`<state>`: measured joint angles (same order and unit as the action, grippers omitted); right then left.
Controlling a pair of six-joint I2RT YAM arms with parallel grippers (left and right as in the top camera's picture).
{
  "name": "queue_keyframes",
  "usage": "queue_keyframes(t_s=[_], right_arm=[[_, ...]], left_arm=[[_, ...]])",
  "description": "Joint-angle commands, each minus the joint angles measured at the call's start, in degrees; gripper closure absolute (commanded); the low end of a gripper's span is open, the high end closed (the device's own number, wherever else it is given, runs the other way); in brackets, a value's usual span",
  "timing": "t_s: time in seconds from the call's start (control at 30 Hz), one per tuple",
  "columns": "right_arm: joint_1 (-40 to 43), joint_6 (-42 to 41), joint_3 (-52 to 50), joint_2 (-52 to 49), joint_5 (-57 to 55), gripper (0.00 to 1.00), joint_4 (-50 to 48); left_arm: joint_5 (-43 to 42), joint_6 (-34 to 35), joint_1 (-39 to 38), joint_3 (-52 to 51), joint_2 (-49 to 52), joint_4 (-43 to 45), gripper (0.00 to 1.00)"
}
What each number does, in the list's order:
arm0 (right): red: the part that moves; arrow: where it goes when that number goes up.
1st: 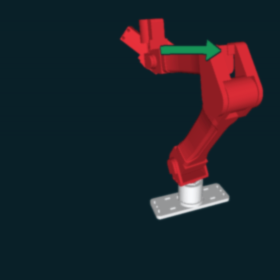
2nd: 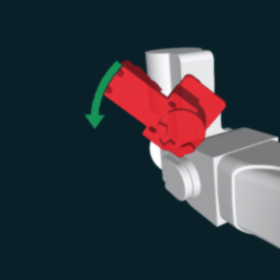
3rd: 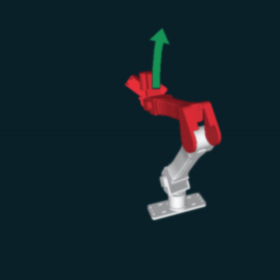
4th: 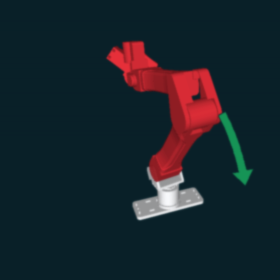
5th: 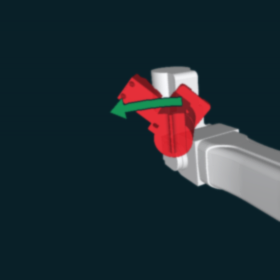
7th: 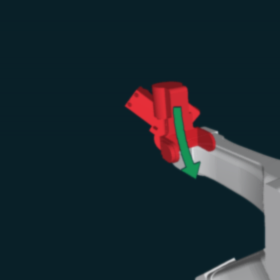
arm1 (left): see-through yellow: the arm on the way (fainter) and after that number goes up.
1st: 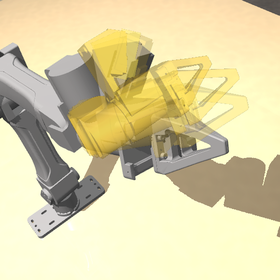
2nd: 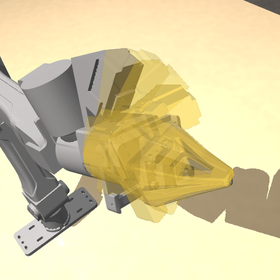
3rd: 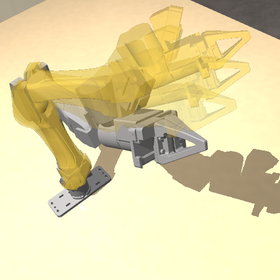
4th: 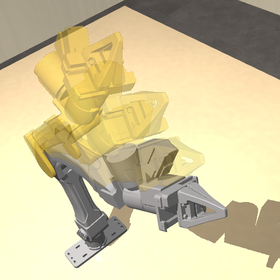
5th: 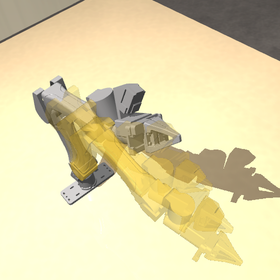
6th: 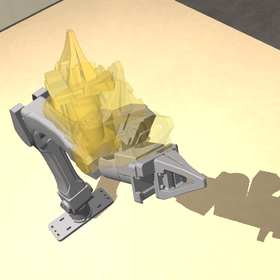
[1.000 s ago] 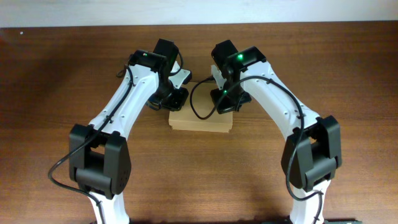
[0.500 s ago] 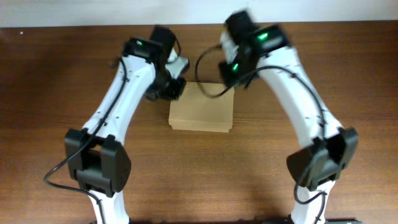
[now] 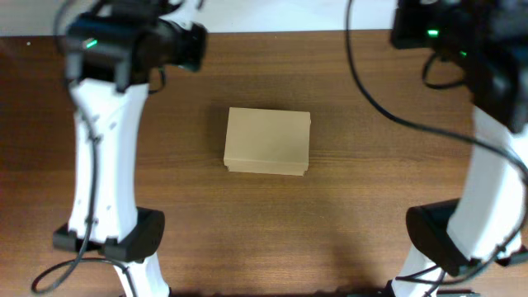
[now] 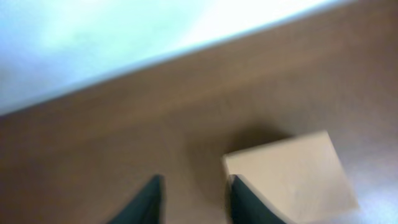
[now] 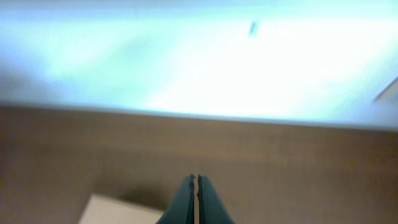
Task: Pack container
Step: 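Release the lid and raise both grippers away from the box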
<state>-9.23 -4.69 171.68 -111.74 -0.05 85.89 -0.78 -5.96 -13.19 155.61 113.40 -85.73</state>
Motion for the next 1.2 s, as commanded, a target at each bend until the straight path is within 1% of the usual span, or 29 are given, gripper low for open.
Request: queue_keyframes(t_s=[0.0, 0.07, 0.1, 0.13, 0.17, 0.2, 0.23, 0.27, 0.4, 0.63, 0.87, 1.17], right_arm=[[1.0, 0.0, 5.6, 3.0, -0.9, 0.96, -1.4], [1.0, 0.0, 7.8, 4.1, -0.9, 0.94, -3.2], [1.0, 0.0, 8.3, 4.8, -0.8, 0.90, -3.9], [1.0, 0.0, 8.2, 5.6, -0.8, 0.81, -4.4], [1.0, 0.0, 8.2, 6.2, -0.9, 0.71, -4.4], [1.0, 0.0, 8.2, 6.7, -0.8, 0.53, -4.2], [1.0, 0.0, 8.2, 7.1, -0.8, 0.09, -4.1], [1.0, 0.0, 8.2, 7.4, -0.8, 0.01, -4.0], [1.0, 0.0, 8.2, 7.5, -0.6, 0.01, -3.8], [1.0, 0.0, 7.4, 7.2, -0.6, 0.01, -0.5], [1.0, 0.0, 7.4, 7.2, -0.6, 0.01, 7.0], [1.0, 0.0, 7.4, 7.2, -0.6, 0.01, 8.7]], left_arm=[[2.4, -0.2, 1.1, 6.3, -4.0, -0.2, 0.44], [2.3, -0.1, 1.7, 8.7, -5.3, -0.2, 0.21], [2.4, -0.1, 1.8, 9.3, -5.7, -0.2, 0.13], [2.4, -0.1, 1.8, 9.7, -6.3, -0.2, 0.03], [2.6, -0.1, 1.8, 9.8, -6.6, -0.1, 0.00], [3.3, -0.1, 1.8, 9.8, -7.0, -0.2, 0.00], [4.3, -0.1, 1.8, 9.8, -7.1, -0.3, 0.00], [5.3, -0.2, 1.8, 9.8, -7.1, -0.5, 0.00], [8.2, -0.2, 1.8, 9.7, -6.9, -2.5, 0.00], [8.1, -0.2, 1.8, 9.7, -6.9, -3.9, 0.00], [8.1, -0.2, 1.8, 9.7, -6.9, -3.9, 0.00], [8.1, -0.2, 1.8, 9.7, -6.9, -3.9, 0.00]])
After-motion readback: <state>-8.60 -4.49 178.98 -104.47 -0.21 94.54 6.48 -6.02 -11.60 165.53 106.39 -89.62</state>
